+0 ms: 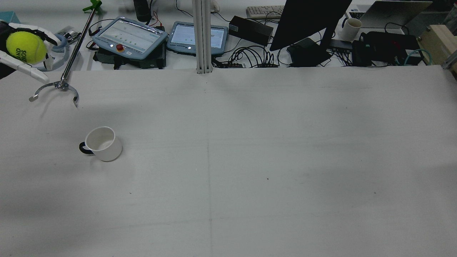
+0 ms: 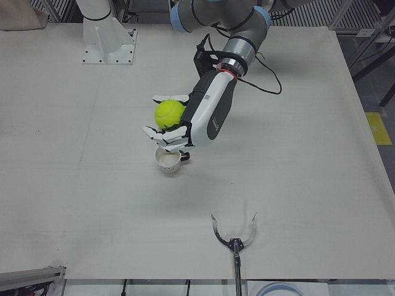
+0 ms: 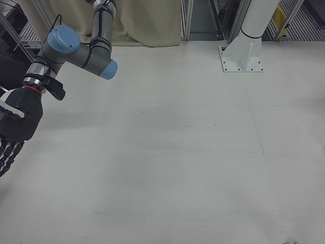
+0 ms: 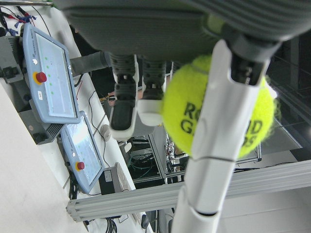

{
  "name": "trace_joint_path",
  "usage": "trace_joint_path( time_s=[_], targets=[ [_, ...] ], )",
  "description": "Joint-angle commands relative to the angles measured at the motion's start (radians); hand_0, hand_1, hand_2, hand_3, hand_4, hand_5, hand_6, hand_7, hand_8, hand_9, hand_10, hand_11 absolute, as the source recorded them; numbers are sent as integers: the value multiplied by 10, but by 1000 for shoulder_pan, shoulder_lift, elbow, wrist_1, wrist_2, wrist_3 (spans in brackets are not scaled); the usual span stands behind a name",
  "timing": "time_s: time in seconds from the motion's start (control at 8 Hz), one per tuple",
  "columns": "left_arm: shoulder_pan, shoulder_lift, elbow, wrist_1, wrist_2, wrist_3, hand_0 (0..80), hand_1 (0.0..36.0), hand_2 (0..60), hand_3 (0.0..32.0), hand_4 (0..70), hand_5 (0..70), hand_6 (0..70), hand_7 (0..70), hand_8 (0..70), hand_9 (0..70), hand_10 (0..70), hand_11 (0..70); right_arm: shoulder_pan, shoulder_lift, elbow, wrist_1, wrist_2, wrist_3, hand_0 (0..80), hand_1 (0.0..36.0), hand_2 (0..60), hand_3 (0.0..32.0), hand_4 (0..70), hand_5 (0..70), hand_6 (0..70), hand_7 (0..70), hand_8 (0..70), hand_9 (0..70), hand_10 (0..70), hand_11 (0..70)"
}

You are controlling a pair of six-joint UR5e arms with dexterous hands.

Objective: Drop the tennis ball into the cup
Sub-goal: 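Move the left hand with the tennis ball over the white mug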

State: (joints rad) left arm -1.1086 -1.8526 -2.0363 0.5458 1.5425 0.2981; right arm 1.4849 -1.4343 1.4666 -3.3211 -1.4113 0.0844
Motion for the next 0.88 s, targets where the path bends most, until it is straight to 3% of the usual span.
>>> trace_joint_path(
  time_s=[0.0,0.12,0.38,0.75],
  targets=[
    [87,6,33,-38,-2,0,800,244,2,0,527,245,700,700,624,700,384,554,0,0,0,0,0,0,0,0,0,0,0,0,0,0,0,0,0,0],
    [88,-3,36,-38,-7,0,800,239,18,0,525,275,700,700,626,700,379,548,0,0,0,0,0,0,0,0,0,0,0,0,0,0,0,0,0,0],
    [87,-4,36,-36,-10,-7,800,236,24,0,517,264,700,700,613,700,370,535,0,0,-2,0,0,0,0,0,0,0,0,0,0,0,0,0,0,0],
    [214,-5,64,-56,-54,-7,800,242,36,0,496,244,700,700,607,700,336,492,0,0,-2,0,0,0,0,0,0,0,0,0,0,0,0,0,0,0]
  ],
)
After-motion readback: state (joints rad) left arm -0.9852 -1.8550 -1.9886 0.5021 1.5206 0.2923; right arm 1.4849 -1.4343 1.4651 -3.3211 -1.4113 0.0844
